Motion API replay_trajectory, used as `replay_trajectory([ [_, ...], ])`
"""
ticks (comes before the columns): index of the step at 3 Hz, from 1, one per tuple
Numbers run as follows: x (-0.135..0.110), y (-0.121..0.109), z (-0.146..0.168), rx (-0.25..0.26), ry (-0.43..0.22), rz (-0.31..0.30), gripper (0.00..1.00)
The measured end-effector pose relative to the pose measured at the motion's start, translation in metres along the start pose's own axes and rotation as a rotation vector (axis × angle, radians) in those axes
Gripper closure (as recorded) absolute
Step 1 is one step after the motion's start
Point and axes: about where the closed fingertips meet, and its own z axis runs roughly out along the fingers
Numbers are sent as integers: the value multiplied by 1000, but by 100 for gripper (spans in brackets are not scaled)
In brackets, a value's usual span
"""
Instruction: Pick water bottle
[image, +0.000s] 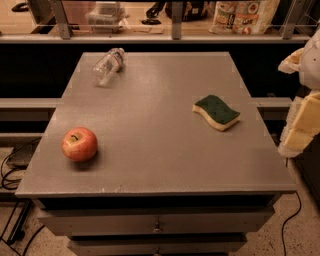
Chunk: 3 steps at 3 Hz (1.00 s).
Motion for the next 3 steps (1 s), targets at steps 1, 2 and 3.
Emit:
replay_trajectory([
  [1,0,0,0,0,0,0,0],
  [2,-8,-12,9,-11,-47,51,0],
  [3,-29,-33,23,-19,-171,131,0],
])
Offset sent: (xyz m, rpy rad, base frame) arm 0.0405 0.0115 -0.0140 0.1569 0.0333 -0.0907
